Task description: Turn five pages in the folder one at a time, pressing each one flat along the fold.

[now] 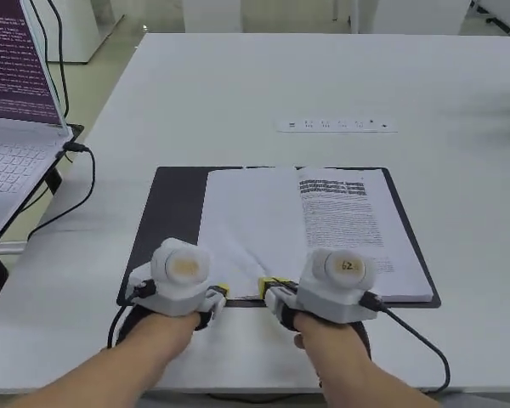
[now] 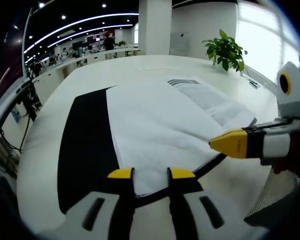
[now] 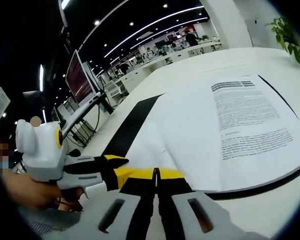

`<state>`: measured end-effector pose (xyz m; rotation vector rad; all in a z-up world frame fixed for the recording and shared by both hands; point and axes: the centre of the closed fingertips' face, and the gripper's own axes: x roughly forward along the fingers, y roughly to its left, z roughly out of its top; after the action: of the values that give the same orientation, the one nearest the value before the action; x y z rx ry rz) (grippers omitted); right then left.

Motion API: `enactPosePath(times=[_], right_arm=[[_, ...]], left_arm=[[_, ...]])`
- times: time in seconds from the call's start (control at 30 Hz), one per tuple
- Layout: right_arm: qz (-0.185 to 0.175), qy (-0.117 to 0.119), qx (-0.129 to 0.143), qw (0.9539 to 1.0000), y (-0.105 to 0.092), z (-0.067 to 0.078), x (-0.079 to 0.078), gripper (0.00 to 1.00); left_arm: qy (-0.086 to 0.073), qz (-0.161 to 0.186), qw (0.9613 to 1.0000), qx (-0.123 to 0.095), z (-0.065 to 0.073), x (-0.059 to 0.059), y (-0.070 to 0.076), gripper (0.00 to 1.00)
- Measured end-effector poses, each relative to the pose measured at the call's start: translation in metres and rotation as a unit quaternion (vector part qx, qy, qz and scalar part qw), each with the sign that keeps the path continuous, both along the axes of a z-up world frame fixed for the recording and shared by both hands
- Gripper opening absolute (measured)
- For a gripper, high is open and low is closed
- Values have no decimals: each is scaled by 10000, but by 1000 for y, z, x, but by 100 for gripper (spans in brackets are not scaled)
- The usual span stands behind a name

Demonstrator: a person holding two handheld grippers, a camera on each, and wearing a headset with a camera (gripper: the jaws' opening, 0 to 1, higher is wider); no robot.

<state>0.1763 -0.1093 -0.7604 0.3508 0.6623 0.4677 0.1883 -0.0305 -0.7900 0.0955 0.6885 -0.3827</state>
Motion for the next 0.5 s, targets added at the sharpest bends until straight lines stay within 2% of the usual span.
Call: enactPosePath(times=[0.1, 0.23, 0.33, 0.5], right_arm=[[-121, -62, 46, 9999, -11, 0, 8, 0], [-333, -179, 120, 9992, -26, 2, 27, 0], [-325, -265, -32, 9991, -36, 2, 45, 0], [-308, -418, -139, 9986, -47, 6, 75, 0]], left_arm=[[-154, 25, 9999, -19, 0, 0, 1, 25], [-286, 122, 9995, -99, 1, -1, 2, 25], [-326, 177, 9993, -100, 2, -1, 2, 24], [-393, 208, 9989, -120, 2, -1, 3, 23]])
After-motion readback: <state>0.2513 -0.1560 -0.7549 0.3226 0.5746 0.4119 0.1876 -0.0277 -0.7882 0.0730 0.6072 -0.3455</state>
